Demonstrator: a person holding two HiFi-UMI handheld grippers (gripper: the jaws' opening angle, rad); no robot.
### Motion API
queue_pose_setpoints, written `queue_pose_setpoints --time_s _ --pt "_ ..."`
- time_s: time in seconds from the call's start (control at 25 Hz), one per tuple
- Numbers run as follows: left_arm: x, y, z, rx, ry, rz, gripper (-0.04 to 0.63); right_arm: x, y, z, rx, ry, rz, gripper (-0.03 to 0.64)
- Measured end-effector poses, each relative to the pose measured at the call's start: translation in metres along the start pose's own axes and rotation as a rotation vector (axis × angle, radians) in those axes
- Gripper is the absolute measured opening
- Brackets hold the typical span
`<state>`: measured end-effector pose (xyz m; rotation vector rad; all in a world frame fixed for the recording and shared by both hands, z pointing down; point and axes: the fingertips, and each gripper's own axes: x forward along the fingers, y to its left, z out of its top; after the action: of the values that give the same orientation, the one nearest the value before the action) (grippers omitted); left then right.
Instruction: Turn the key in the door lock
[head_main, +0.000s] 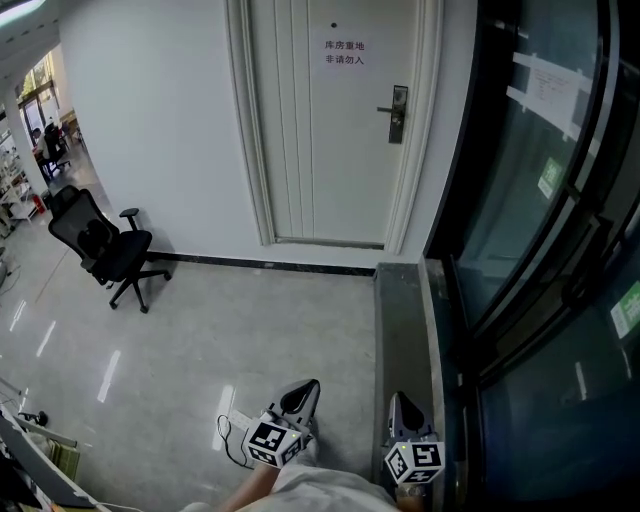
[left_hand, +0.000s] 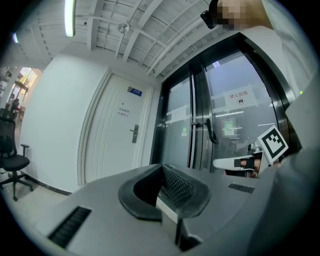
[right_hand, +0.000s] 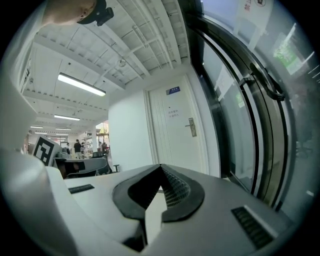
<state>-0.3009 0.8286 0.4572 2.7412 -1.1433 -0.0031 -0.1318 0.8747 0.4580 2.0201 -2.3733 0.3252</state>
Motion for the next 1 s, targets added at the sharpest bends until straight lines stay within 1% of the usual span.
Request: queue_pose_setpoints --time_s 0.12,0.28,0.4,0.52,0.64,0.84,1.0 --pt "0.026 0.027 0.006 -0.006 -0.004 -0.009 0.006 0.032 -0.008 0.009 -0.007 -0.019 -0.028 0.002" --pt "0.066 0.063 0.023 -0.003 -0.021 -0.032 0.006 0.076 -0.013 0.028 -0.003 -0.05 -0.028 0.002" --pt "0.093 0.091 0.032 -0.007 -0.04 -0.041 0.006 0.11 -0.013 0.029 0.006 -0.037 -0.035 0.002" --pt "0.117 0.114 0.043 -0.007 -0.059 -0.061 0.006 0.139 -0.018 0.031 0.022 -0.025 -0.076 0.002" --pt "0.14 0.136 0.049 -0.007 -0.06 -0.084 0.006 0.168 -0.023 0.035 0.025 -0.026 -0.096 0.002" --pt "0.165 0.169 0.058 0.009 -0.054 -0.099 0.006 0.22 -0.026 0.042 0.059 -0.043 -0.108 0.002" --pt "0.177 0.197 0.061 0.008 -0.05 -0.092 0.006 0.254 -0.013 0.043 0.054 -0.044 -0.098 0.002"
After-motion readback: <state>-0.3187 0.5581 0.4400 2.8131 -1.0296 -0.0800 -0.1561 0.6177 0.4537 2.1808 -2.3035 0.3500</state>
